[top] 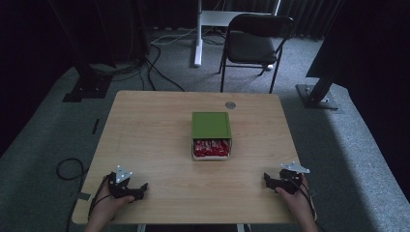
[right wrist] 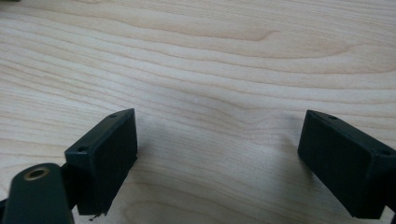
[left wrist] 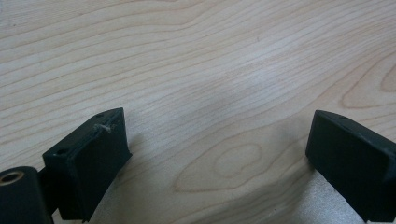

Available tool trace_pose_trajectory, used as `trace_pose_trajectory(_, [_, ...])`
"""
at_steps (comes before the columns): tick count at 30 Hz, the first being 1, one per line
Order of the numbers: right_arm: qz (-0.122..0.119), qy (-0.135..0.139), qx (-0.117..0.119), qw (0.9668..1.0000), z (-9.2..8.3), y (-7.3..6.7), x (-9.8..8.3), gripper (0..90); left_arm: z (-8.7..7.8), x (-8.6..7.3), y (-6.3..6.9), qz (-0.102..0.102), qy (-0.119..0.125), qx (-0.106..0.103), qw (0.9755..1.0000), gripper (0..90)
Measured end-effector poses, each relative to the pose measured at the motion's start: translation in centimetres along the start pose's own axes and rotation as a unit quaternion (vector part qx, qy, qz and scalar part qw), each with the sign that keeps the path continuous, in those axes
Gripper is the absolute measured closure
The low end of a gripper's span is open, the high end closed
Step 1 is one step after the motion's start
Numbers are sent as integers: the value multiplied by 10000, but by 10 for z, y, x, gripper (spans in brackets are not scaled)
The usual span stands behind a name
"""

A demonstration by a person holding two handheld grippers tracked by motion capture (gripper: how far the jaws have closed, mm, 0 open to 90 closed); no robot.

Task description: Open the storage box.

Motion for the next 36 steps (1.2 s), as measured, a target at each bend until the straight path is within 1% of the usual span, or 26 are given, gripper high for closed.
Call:
trace_pose_trajectory(6, [0, -1, -1, 10000, 0, 0, 0, 116, 0, 0, 0, -34, 0, 26, 10000, 63])
trace_pose_trajectory(11, [0, -1, 0, 10000, 0, 0, 0, 116, 0, 1, 1, -8, 1, 13, 10000, 63])
trace_pose_trajectory(13, [-2, -3, -1, 10000, 0, 0, 0, 116, 1, 2, 2, 80, 22, 5, 10000, 64])
trace_pose_trajectory(16, [0, -3, -1, 10000, 0, 0, 0, 116, 2, 7, 5, 221, 98, 47, 9997, 65])
trace_pose_trajectory(19, [-2, -1, -1, 10000, 0, 0, 0, 116, 4, 11, 10, 349, 117, 16, 9993, 65])
trace_pose_trajectory(20, [-3, -2, -1, 10000, 0, 0, 0, 116, 4, 13, 12, 361, 135, -11, 9993, 65])
trace_pose_trajectory(22, [-2, -2, -1, 10000, 0, 0, 0, 116, 3, 17, 15, 479, 147, -36, 9987, 65])
trace_pose_trajectory(27, [0, -1, -1, 10000, 0, 0, 0, 116, 1, 26, 24, 697, 172, -99, 9974, 65])
trace_pose_trajectory(29, [0, -2, -1, 10000, 0, 0, 0, 116, 0, 29, 25, 725, 195, -101, 9971, 65])
trace_pose_trajectory(30, [3, -1, -1, 10000, 0, 0, 0, 116, 0, 33, 28, 788, 237, -108, 9966, 65])
trace_pose_trajectory(32, [-1, -2, -1, 10000, 0, 0, 0, 116, -1, 37, 30, 833, 266, -92, 9961, 65])
trace_pose_trajectory(34, [-1, -2, 0, 10000, 0, 0, 0, 116, -1, 42, 31, 943, 297, -21, 9951, 65])
trace_pose_trajectory(35, [2, -2, 0, 10000, 0, 0, 0, 116, -1, 43, 34, 999, 293, -27, 9946, 65])
trace_pose_trajectory(36, [2, 0, 0, 10000, 0, 0, 0, 116, 0, 45, 35, 1007, 307, -40, 9944, 65])
Point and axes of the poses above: each handheld gripper's, and its own axes: z roughly forward along the jaws, x roughly out of its top, y roughly to its right, the point moved 10 cm from there along z, roughly forward along the jaws, and after that the axes turned 12 degrees about z, right-handed, at the moved point
